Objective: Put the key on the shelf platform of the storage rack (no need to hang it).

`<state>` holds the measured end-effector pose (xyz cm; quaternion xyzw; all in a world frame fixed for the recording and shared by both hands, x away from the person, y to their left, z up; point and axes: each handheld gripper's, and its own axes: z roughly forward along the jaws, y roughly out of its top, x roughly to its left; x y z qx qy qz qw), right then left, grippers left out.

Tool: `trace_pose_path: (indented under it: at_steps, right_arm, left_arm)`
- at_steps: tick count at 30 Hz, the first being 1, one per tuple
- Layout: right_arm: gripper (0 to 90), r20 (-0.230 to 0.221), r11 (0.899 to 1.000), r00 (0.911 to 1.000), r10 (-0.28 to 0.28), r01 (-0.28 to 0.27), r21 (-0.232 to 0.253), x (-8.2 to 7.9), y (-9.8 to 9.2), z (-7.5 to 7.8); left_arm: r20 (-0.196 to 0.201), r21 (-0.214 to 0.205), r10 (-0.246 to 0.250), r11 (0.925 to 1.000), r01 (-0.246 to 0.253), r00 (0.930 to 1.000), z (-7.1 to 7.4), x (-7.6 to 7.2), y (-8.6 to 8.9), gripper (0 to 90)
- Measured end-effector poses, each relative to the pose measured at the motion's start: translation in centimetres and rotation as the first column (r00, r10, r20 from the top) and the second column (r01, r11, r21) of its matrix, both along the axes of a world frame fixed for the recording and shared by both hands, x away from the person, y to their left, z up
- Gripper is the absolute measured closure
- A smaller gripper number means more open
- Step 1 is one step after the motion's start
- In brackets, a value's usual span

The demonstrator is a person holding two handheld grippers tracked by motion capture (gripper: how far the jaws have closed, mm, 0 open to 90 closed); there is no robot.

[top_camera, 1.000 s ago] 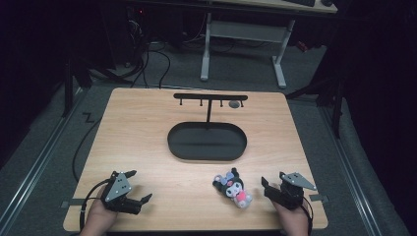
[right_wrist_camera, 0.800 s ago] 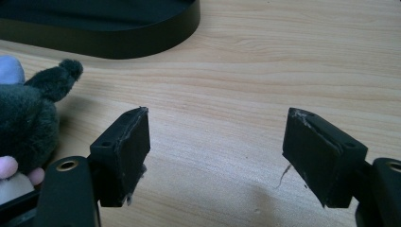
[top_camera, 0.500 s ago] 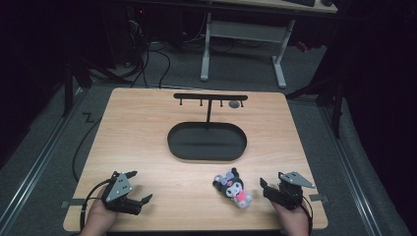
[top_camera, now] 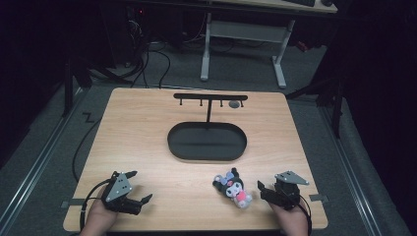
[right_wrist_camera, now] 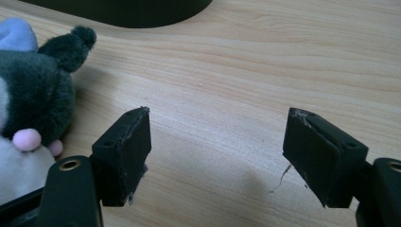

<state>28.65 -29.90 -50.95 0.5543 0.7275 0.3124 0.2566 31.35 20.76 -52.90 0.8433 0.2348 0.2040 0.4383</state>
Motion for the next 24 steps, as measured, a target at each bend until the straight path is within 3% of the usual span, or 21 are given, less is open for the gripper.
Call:
trace_pose_path:
  at_steps: [8,15,24]
  right_arm:
    - [24.7,-0.036,1.000,0.9992,0.017,-0.018,-0.021,0.2,0.6,0.6]
    - [25.9,-0.076,1.000,0.9967,-0.028,0.028,-0.012,1.1,0.2,0.6]
    - [26.0,-0.106,0.998,0.9942,0.018,-0.025,-0.064,1.6,0.3,2.0]
  left_arm:
    - [0.000,-0.003,0.006,1.0000,-0.006,1.0000,-0.1,0.0,0.1,5.8]
    - [0.013,-0.024,0.002,0.9997,-0.001,0.9999,0.1,-0.2,0.3,5.9]
    - [0.007,-0.015,0.001,0.9999,-0.001,1.0000,0.1,-0.3,0.0,5.9]
